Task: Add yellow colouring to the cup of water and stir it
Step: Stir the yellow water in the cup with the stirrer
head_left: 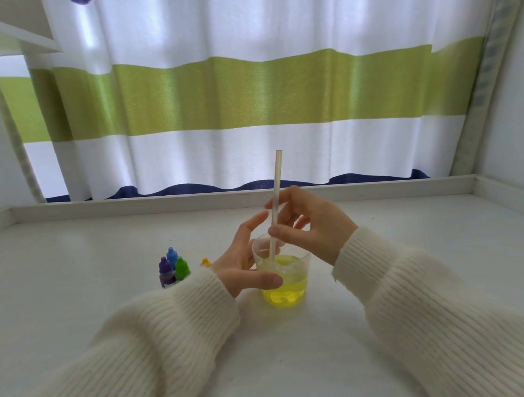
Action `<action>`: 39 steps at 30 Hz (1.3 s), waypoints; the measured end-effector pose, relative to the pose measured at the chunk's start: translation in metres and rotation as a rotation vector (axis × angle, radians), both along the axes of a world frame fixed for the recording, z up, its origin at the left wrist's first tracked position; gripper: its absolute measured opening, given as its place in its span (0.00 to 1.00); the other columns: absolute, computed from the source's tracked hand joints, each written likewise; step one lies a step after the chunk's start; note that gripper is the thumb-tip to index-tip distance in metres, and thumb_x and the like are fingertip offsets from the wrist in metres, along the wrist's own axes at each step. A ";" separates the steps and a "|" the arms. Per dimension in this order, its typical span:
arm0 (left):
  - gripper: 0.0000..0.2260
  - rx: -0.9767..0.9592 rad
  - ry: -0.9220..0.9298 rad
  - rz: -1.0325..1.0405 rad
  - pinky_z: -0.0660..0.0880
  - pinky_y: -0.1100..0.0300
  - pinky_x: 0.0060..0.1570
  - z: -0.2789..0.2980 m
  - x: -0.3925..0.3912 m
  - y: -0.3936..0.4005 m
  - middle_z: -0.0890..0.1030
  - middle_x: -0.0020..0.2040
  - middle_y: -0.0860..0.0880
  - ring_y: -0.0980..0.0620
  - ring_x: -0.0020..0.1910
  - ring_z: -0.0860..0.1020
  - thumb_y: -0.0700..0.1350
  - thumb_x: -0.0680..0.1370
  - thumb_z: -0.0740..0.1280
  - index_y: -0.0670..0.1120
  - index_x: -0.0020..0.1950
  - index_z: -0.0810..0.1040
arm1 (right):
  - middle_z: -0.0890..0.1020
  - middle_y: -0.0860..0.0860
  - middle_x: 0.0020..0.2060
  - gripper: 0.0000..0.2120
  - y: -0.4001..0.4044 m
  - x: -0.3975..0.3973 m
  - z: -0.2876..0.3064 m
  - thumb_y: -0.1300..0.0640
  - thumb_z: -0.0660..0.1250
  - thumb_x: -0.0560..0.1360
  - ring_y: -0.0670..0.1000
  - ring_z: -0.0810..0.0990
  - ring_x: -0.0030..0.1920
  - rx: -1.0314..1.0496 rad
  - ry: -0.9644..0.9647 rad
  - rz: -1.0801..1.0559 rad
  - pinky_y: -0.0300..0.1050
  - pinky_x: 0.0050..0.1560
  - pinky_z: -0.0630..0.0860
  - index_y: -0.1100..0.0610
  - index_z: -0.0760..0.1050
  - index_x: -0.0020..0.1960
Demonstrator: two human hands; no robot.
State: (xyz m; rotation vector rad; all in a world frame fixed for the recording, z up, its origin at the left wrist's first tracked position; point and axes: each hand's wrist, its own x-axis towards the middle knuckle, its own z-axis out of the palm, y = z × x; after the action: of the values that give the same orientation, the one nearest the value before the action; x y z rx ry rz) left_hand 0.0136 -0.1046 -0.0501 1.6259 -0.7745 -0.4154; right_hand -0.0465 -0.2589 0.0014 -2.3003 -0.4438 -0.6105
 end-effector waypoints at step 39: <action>0.42 -0.025 -0.035 -0.055 0.76 0.64 0.45 -0.005 0.008 0.001 0.78 0.52 0.63 0.63 0.55 0.75 0.38 0.59 0.77 0.77 0.54 0.63 | 0.77 0.39 0.35 0.08 -0.003 0.002 -0.001 0.55 0.67 0.72 0.40 0.77 0.38 -0.002 -0.006 -0.035 0.34 0.45 0.74 0.44 0.71 0.45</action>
State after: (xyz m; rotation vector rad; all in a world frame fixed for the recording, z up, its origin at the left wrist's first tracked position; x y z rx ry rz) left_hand 0.0217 -0.1037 -0.0553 1.5949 -0.8493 -0.4151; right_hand -0.0440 -0.2618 0.0007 -2.3128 -0.4085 -0.6348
